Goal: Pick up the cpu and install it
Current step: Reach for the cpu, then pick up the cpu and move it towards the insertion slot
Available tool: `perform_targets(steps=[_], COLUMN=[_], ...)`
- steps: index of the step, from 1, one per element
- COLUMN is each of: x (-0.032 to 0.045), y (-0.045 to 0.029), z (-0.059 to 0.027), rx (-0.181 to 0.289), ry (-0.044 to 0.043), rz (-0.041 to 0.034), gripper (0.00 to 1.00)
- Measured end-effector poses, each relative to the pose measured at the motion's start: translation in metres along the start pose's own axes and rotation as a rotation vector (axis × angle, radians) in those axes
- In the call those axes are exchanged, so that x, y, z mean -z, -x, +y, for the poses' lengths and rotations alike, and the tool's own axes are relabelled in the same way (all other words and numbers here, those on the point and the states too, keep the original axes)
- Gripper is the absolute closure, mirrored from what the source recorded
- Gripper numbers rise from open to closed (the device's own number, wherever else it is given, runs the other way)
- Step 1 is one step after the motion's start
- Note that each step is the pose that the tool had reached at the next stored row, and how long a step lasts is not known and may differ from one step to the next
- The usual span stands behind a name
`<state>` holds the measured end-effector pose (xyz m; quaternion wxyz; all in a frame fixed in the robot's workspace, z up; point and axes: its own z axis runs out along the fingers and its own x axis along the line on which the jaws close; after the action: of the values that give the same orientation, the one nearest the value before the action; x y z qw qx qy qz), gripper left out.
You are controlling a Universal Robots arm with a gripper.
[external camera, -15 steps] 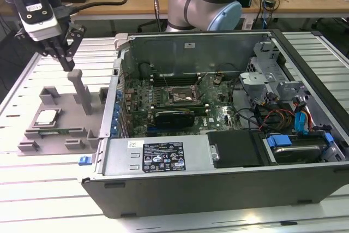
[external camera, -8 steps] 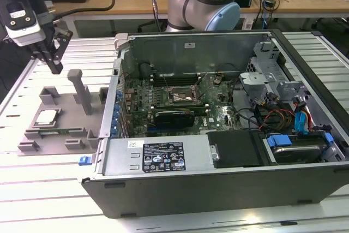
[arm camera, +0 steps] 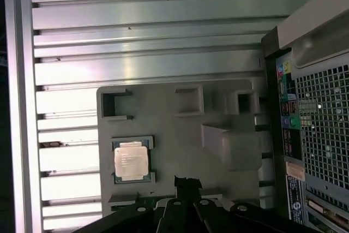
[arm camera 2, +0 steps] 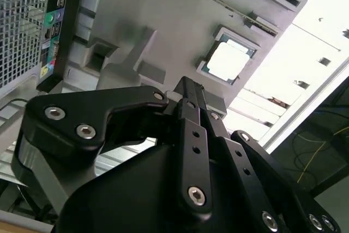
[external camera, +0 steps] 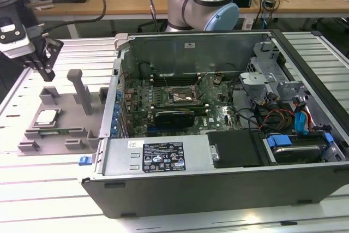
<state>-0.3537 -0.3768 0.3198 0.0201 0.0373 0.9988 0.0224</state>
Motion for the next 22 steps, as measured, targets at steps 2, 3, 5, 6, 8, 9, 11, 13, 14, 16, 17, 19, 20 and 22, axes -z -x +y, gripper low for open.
perform_targets(steps=[2,3,5,6,8,9,11,13,14,16,17,19,20,22], x=[-0.0058,-0.0074,-0.0083,-0.0083,-0.0085,-0.0086,-0.0087,-0.0087,-0.0087,-0.0087,-0.0088,-0.0088,-0.0090,-0.0102], y=[-0.0059,-0.0068,-0.0071,-0.0072,-0.0072,-0.0072,-0.0072,-0.0072,-0.0071,-0.0071,-0.0072,-0.0072,-0.0073,-0.0095], z=[-0.0007,-0.0009,-0.0010,-0.0009,-0.0009,-0.0009,-0.0009,-0.0009,-0.0009,-0.0009,-0.0010,-0.0009,-0.0010,-0.0011], rx=[0.000,0.000,0.000,0.000,0.000,0.000,0.000,0.000,0.000,0.000,0.000,0.000,0.000,0.000], ry=[-0.0002,-0.0002,-0.0002,-0.0002,-0.0001,-0.0001,-0.0001,-0.0001,-0.0001,-0.0001,-0.0001,-0.0001,0.0000,-0.0001], rz=[0.0002,0.0002,0.0003,0.0003,0.0002,0.0001,0.0001,0.0002,0.0001,0.0001,0.0001,0.0001,0.0000,0.0001], gripper=[0.89,0.89,0.89,0.89,0.89,0.89,0.89,0.89,0.89,0.89,0.89,0.89,0.89,0.89])
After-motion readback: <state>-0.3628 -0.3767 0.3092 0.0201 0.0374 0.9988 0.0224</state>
